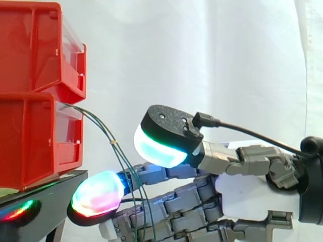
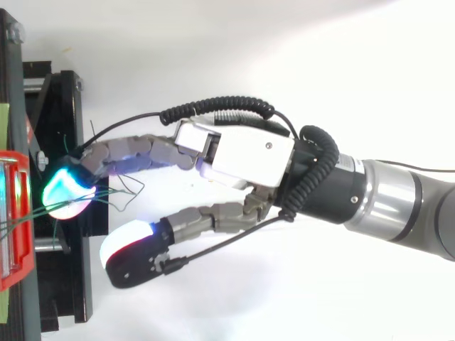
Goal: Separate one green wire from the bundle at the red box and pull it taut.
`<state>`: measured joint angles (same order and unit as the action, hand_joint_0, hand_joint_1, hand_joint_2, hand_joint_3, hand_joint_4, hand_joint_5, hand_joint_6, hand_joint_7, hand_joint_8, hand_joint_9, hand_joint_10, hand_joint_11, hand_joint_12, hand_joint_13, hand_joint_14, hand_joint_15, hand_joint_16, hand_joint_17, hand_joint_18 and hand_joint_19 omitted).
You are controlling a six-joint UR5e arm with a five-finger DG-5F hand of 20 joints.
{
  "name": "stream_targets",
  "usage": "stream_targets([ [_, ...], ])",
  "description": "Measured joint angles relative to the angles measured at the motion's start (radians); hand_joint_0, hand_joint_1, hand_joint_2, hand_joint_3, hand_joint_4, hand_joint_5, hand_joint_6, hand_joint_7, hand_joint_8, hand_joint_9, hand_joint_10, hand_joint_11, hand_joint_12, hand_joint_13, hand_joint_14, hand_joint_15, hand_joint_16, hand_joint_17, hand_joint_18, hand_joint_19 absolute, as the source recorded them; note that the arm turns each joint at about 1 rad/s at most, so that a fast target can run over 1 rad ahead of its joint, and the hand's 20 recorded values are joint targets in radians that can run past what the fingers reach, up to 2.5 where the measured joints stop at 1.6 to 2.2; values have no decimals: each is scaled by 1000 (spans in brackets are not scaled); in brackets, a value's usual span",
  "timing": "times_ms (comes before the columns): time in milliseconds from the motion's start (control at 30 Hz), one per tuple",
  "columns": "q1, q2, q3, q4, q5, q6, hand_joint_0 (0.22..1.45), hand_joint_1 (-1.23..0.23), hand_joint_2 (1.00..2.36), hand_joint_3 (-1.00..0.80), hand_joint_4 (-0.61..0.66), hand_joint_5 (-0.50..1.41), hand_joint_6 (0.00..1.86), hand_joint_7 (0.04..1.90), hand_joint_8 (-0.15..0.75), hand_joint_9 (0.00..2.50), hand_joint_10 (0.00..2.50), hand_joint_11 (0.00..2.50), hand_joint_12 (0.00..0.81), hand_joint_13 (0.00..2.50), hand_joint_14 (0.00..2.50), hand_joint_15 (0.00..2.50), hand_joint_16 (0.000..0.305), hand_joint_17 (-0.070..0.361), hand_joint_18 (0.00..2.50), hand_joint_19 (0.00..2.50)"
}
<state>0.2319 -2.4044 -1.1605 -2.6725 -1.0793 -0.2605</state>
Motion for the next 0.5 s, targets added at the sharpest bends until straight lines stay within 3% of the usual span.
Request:
stream_targets([
  [233, 6, 0, 61, -117, -1, 46, 557, -571, 1000, -500, 191, -161, 502, 732, 227, 665, 0, 0, 272, 435, 1, 55, 37, 84, 339, 317],
  [500, 6, 0, 76, -151, -1, 82, 561, -576, 1000, -500, 198, -150, 502, 755, 230, 704, 0, 0, 275, 460, 2, 67, 37, 83, 358, 331],
])
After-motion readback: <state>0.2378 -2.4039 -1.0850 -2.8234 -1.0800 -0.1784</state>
